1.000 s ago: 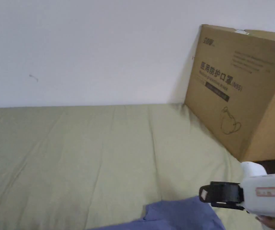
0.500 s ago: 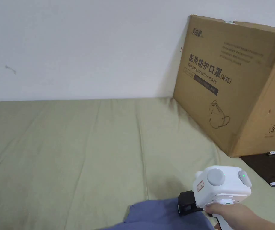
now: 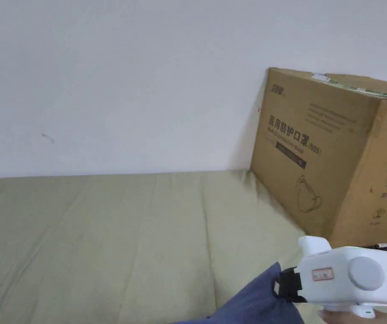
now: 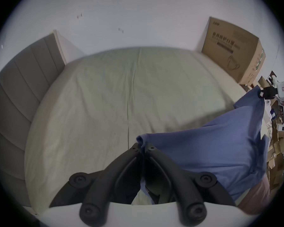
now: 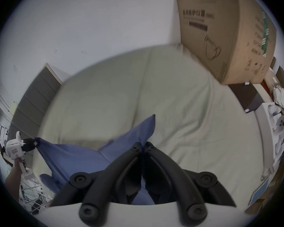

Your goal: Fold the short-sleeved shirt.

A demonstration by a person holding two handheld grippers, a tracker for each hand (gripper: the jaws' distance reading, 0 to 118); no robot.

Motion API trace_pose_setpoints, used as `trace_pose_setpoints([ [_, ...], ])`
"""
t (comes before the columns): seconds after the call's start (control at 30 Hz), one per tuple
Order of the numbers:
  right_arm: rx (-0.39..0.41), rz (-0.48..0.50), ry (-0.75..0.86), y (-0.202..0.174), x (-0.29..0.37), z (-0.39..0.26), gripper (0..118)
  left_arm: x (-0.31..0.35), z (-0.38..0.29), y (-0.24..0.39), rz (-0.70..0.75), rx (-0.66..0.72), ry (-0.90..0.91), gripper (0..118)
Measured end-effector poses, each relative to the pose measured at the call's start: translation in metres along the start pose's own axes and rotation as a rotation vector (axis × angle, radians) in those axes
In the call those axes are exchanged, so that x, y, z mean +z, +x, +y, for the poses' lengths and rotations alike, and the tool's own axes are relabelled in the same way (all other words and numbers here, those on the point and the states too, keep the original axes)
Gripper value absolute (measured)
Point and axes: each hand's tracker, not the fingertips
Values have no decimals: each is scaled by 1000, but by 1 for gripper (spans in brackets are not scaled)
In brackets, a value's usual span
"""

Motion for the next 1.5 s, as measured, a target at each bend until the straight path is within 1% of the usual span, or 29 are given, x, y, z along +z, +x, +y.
trace_pose_setpoints([
  [0.1,25,9,81,-12,69,16,1,54,21,4,-3,-22,88,2],
  [0.17,8,38,153,-17,113,30,1,90,38,5,-10,-16,146,2],
  [0.23,11,55,207,-28,152,49,1,124,59,1,-7,-8,213,2],
  [0.33,62,31,300,-41,198,78,1,164,91,-1,36,-23,307,2],
  [0.37,85,24,328,-54,210,88,1,174,102,-1,42,-26,326,2],
  [0.43,108,20,376,-66,229,115,1,187,128,-2,45,-32,339,2],
  [0.53,89,15,403,-85,239,157,1,194,162,-4,52,-10,361,2],
  [0.6,106,-17,431,-96,240,185,1,193,183,-5,63,-6,389,2],
  [0.67,129,-54,455,-108,234,215,1,190,204,-6,79,-12,409,2],
  [0.8,108,-67,505,-129,223,276,1,173,251,-12,112,8,459,2],
  [0.83,113,-83,532,-136,221,290,1,168,264,-14,117,19,471,2],
  [0.93,161,-135,601,-152,217,329,1,153,299,-18,138,26,523,2],
  [1.03,181,-142,660,-164,211,356,1,138,330,-20,156,2,562,2],
  [1.13,182,-157,678,-170,198,369,1,119,348,-22,153,25,584,2],
  [1.2,200,-173,677,-170,181,369,1,99,352,-22,168,15,572,2],
  [1.27,196,-175,668,-165,155,360,1,77,348,-18,176,-6,542,2],
  [1.33,174,-156,615,-147,110,347,1,42,328,-13,171,-6,488,2],
  [1.37,169,-133,570,-138,87,334,1,24,316,-9,155,-2,445,2],
  [1.4,147,-91,500,-127,58,313,1,2,297,-4,126,2,393,2],
  [1.43,100,-33,406,-113,27,287,1,-21,271,3,125,12,348,2],
  [1.47,56,-1,316,-102,0,263,1,-37,248,9,112,31,310,2],
  [1.5,27,-3,237,-92,-29,232,1,-55,221,13,44,51,253,2],
])
